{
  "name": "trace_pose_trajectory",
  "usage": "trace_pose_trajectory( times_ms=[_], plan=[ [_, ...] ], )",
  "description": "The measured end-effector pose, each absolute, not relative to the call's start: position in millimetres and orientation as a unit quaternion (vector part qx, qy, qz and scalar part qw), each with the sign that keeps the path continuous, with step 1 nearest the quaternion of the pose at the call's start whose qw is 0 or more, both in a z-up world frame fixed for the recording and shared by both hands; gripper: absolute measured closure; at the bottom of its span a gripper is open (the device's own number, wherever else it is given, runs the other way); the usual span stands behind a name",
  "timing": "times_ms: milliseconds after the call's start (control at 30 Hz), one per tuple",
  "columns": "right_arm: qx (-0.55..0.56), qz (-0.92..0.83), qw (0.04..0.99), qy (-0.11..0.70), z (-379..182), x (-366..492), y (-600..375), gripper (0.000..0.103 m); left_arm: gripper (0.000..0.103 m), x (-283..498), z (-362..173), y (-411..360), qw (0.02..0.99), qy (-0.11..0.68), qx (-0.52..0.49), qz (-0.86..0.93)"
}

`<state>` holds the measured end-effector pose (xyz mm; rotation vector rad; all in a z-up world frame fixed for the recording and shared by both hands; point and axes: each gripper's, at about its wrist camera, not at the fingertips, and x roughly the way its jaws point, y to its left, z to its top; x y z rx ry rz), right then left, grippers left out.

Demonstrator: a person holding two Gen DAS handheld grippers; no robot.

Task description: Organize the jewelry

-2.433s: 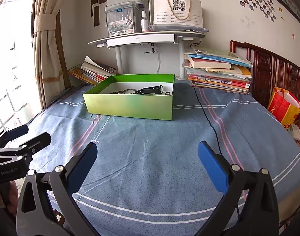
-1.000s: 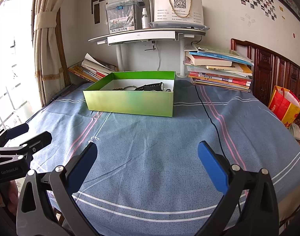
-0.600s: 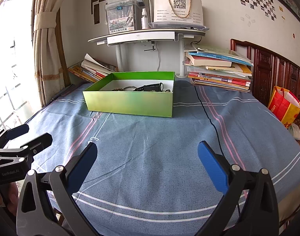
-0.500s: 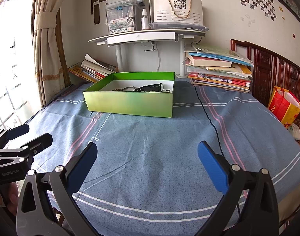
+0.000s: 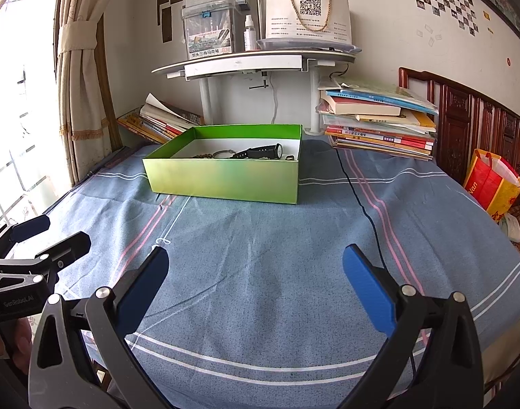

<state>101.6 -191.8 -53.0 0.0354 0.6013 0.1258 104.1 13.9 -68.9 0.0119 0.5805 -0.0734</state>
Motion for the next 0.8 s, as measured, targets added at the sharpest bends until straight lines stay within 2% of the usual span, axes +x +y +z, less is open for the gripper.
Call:
trace_pose_trajectory(
  times_ms=[800],
  plan=[
    [0.017,0.061,0.952,0.301,-55.8,99.3,-189.1,0.003,0.004,99.3,-65.9,11.8,0.962,0.269,0.011,-0.042]
  ],
)
